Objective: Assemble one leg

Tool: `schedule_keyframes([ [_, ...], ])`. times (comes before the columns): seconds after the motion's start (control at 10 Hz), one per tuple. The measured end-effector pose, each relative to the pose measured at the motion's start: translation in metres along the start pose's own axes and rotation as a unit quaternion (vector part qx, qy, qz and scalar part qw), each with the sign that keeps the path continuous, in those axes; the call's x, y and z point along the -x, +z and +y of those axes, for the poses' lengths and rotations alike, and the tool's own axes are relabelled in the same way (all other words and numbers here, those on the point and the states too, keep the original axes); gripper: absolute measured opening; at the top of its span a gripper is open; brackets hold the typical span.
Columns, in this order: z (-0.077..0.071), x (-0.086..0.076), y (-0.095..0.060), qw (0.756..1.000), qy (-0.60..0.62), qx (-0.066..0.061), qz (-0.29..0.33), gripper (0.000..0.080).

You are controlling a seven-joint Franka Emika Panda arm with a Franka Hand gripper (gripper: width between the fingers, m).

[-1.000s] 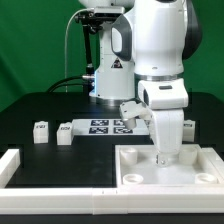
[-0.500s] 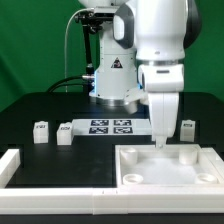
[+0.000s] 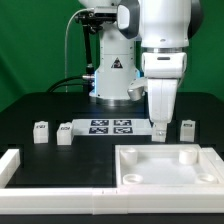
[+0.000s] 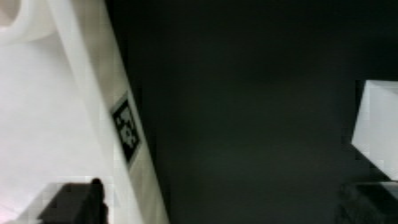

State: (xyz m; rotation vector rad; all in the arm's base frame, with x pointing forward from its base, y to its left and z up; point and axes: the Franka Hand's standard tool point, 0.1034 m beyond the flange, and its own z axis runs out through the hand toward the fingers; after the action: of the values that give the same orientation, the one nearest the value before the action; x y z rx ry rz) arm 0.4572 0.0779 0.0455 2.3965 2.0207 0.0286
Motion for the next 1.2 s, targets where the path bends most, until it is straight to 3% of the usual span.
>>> schedule_keyframes([
  [0.3,-0.001,-0.002,0.0,0.984,0.176,-0.004,0.006,0.0649],
  [0.6,-0.014,-0.007,0.0,0.923,0.384,-0.011,0.013,0.0649],
  [0.7,-0.021,-0.012,-0.001,0.888,0.459,-0.015,0.013,0.0649],
  [0.8,-0.026,-0.018,-0.001,0.869,0.495,-0.018,0.012,0.0649],
  [1.1,-0.04,-0.042,-0.001,0.745,0.666,-0.034,0.011,0.0649],
  [1.2,-0.045,-0.052,-0.001,0.679,0.733,-0.042,0.009,0.0649],
])
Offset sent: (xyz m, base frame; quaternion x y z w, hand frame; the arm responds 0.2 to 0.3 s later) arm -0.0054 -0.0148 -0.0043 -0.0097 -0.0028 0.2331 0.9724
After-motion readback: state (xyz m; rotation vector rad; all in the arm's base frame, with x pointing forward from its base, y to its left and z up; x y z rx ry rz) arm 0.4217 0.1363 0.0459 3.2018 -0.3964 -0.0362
